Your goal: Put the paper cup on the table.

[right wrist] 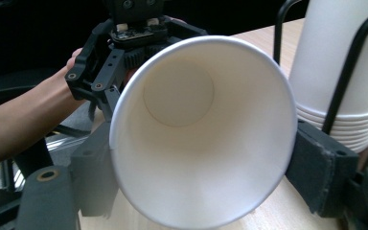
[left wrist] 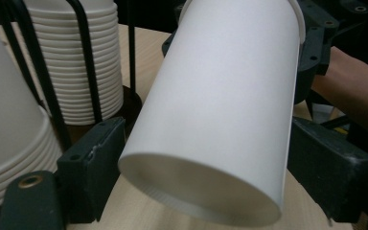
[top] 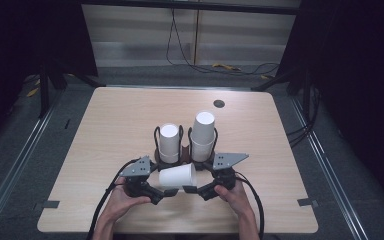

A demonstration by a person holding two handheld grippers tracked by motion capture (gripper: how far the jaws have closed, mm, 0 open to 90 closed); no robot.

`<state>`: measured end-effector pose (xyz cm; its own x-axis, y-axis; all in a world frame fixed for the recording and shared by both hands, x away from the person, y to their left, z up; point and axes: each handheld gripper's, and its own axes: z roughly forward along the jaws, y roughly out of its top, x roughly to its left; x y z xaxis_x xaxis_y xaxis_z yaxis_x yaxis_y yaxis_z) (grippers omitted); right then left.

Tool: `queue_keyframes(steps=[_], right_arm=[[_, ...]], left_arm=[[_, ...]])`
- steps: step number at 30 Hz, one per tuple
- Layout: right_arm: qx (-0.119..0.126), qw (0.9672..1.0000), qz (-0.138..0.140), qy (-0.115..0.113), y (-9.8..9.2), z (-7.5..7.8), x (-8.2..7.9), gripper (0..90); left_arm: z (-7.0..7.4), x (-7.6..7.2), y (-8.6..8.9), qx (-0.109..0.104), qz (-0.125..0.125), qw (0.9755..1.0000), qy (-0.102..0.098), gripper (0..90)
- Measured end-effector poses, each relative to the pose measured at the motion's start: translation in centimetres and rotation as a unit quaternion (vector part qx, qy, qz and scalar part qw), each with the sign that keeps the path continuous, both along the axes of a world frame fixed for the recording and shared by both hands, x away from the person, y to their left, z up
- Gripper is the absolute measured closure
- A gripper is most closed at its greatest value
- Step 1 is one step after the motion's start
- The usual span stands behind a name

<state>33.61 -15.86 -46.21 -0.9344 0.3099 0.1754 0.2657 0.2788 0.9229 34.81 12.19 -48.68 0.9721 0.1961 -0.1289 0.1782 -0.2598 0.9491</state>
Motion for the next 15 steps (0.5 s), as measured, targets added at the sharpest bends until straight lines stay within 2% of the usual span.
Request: queue_keyframes(steps=[3, 6, 7, 8, 9, 10, 12, 13, 15], right_arm=[[0.002, 1.0, -0.009, -0.001, -0.3, 0.1, 0.0, 21.6], [0.002, 0.9997, -0.023, -0.004, -0.5, 0.2, 0.0, 21.6], [0.003, 0.9996, -0.026, -0.003, -0.6, 0.2, 0.0, 21.6], [0.003, 0.9996, -0.026, -0.003, -0.6, 0.2, 0.0, 21.6], [0.004, 0.9994, -0.034, -0.005, -0.9, 0.3, 0.0, 21.6], [0.002, 0.9993, -0.038, -0.005, -1.0, 0.3, -0.1, 21.6], [-0.001, 0.9988, -0.048, -0.003, -1.3, 0.4, -0.1, 21.6], [-0.001, 0.9987, -0.051, -0.003, -1.4, 0.4, -0.1, 21.6], [-0.002, 0.9982, -0.059, -0.002, -1.6, 0.4, -0.2, 21.6]], left_arm=[[0.0, 0.0, 0.1, 0.007, 0.012, 0.9999, 0.0, 15.6], [-0.1, 0.0, 0.2, 0.005, 0.016, 0.9999, 0.002, 15.5], [-0.3, -0.1, 0.2, 0.003, 0.033, 0.9994, -0.003, 15.5], [-0.3, -0.1, 0.2, 0.003, 0.033, 0.9994, -0.003, 15.5], [-0.7, -0.4, 0.4, 0.009, 0.061, 0.998, -0.016, 15.5], [-0.9, -0.6, 0.6, 0.003, 0.081, 0.9964, -0.027, 15.5], [-0.9, -0.7, 0.9, -0.002, 0.101, 0.9941, -0.04, 15.4], [-0.9, -0.6, 1.0, -0.007, 0.106, 0.9936, -0.038, 15.5], [-0.8, -0.6, 1.2, -0.005, 0.108, 0.9935, -0.035, 15.5]])
